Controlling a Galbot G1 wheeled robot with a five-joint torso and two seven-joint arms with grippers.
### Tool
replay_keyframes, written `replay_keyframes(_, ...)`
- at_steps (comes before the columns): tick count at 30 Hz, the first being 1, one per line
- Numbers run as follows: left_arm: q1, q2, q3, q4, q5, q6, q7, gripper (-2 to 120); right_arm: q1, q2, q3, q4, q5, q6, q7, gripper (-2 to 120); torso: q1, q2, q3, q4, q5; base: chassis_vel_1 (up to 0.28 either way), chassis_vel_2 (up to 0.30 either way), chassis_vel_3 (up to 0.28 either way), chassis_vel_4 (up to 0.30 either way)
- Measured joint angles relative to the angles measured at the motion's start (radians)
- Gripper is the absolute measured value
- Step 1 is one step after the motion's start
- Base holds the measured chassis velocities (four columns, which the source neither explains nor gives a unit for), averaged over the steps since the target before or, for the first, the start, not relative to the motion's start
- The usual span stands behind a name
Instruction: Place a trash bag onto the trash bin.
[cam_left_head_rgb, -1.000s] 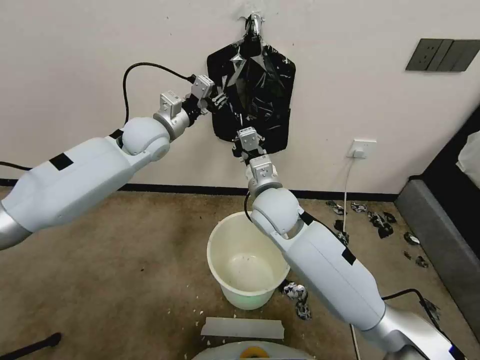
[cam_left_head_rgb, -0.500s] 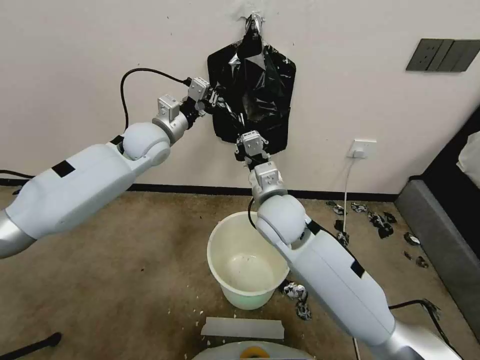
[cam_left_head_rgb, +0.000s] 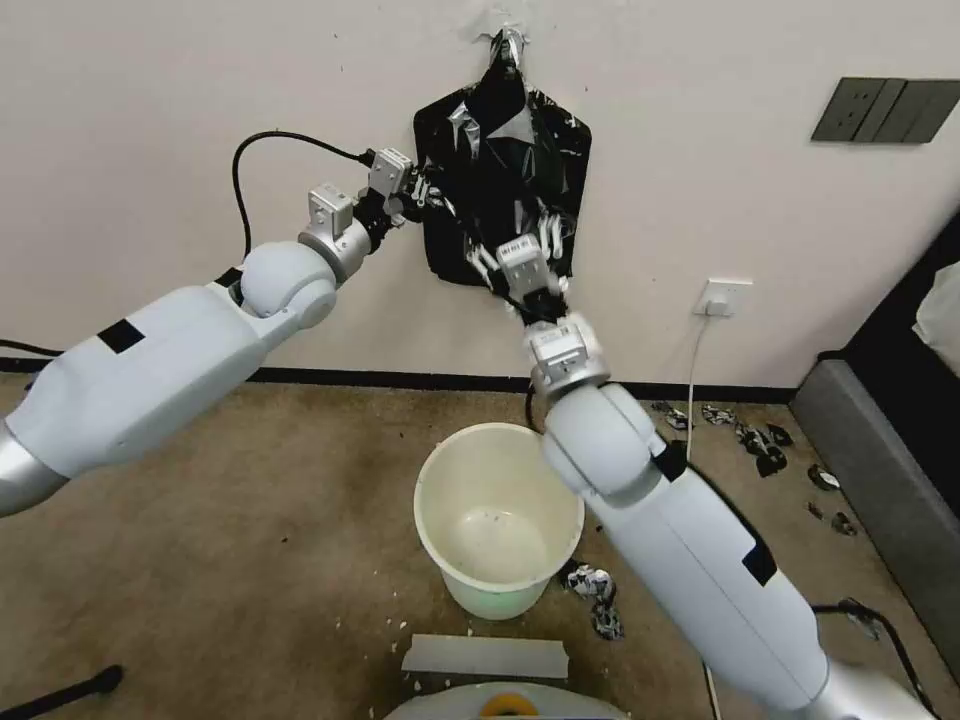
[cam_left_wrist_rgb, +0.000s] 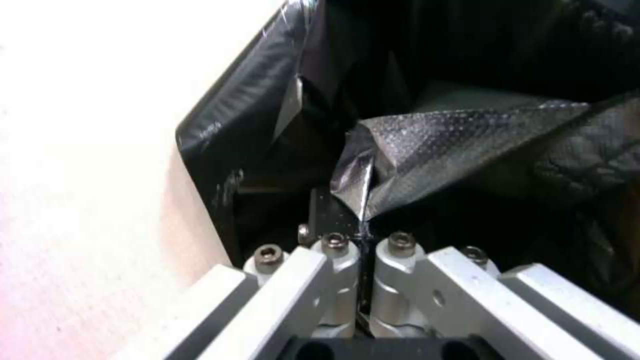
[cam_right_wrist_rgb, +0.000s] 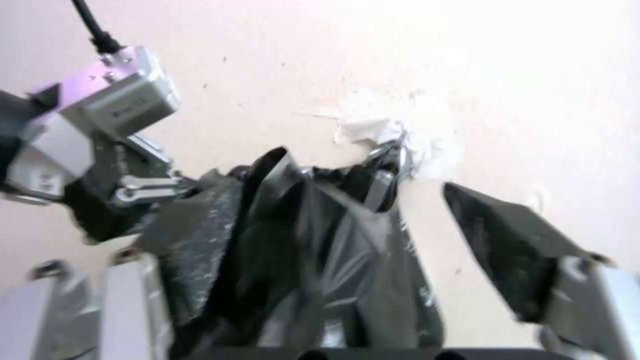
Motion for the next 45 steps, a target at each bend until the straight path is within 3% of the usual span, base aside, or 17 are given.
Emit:
replay_keyframes(5,0.023,-0.003,-0.018,-0.002,0.0,0.0,-0.002,0,0.058,0.001,-0.033,-0.056,-0.004,-0.054,-0.018,100,0.0,0.0,0.0,0.0003,-0.0002,0.0,0.0,0.0,0.0)
replay_keyframes(14,0.039,0.001,-0.043,-0.005,0.0,0.0,-0.002,0,0.142,0.018,-0.087,-0.141,-0.115,-0.197,-0.051,100,0.0,0.0,0.0,0.0003,0.0,0.0,0.0,0.0,0.0)
replay_keyframes(20,0.059,0.005,-0.065,-0.009,0.0,0.0,-0.002,0,0.182,0.03,-0.073,-0.228,-0.24,-0.216,-0.088,100,0.0,0.0,0.0,0.0002,0.0,0.0,0.0,0.0,0.0)
replay_keyframes(27,0.07,0.004,-0.075,-0.011,0.0,0.0,-0.002,0,0.183,0.035,-0.059,-0.26,-0.268,-0.223,-0.105,98,0.0,0.0,0.0,0.0002,0.0,0.0,0.0,0.0,0.0)
replay_keyframes(45,0.088,0.011,-0.085,-0.023,0.0,-0.001,0.0,0,0.16,0.034,-0.016,-0.26,-0.246,-0.217,-0.103,36,0.0,0.0,0.0,0.0001,0.0,0.0,0.0,0.0,0.0)
